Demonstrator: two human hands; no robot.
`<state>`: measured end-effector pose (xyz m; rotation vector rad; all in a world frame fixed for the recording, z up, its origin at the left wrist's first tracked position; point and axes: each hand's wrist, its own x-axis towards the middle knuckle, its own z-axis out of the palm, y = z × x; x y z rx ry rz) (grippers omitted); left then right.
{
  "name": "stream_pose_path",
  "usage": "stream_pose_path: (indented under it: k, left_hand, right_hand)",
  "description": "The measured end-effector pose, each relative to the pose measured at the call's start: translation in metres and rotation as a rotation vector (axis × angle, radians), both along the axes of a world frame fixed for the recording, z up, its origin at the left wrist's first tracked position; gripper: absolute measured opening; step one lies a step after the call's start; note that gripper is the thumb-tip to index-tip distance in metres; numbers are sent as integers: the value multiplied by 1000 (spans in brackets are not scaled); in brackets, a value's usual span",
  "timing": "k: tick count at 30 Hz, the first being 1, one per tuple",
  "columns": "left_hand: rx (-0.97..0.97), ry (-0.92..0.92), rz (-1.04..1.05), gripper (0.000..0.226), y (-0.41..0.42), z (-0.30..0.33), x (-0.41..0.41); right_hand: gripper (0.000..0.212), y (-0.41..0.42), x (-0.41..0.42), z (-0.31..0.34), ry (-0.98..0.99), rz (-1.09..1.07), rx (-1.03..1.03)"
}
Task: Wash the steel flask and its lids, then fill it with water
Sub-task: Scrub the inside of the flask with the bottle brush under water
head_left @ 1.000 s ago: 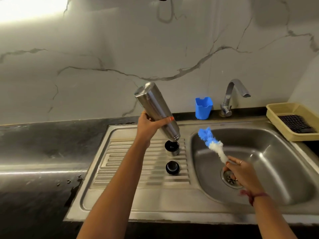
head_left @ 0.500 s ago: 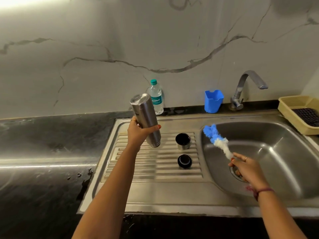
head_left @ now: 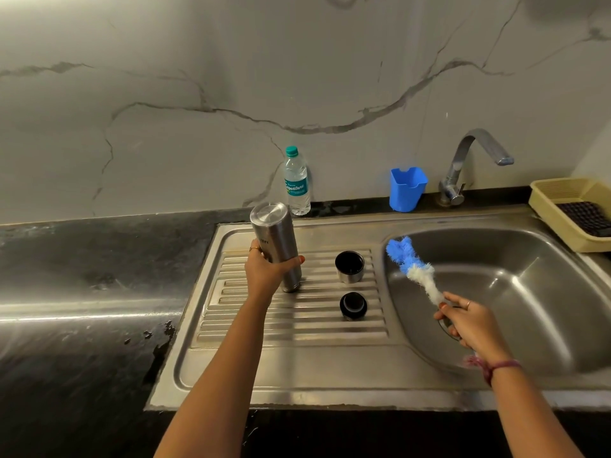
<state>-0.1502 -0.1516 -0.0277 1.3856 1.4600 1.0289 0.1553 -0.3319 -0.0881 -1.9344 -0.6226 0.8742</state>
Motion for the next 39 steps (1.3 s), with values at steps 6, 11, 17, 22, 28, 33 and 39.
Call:
stream_pose_path:
  k: [6, 11, 17, 22, 28, 33, 39]
  left_hand:
    - [8, 3, -6, 72, 1, -4, 0]
    - [12, -27, 5, 76, 2, -11, 2]
    - [8, -36, -1, 79, 2, -14, 3]
    - [3, -44, -12, 89, 3, -17, 3]
    - [-13, -44, -24, 88, 4, -18, 1]
    - [-12, -37, -35, 83, 6, -20, 1]
    - [4, -53, -23, 110, 3, -28, -2]
  right_hand:
    - [39, 1, -3, 1, 13, 4, 1]
    - [38, 0, -5, 2, 9, 15, -3]
    - [39, -1, -4, 1, 19, 8, 6]
    - [40, -2, -4, 0, 28, 5, 1]
    - [41, -3, -4, 1, 35, -1, 7]
    - [41, -2, -5, 1, 38, 1, 13]
    - [41, -1, -3, 1, 38, 8, 12]
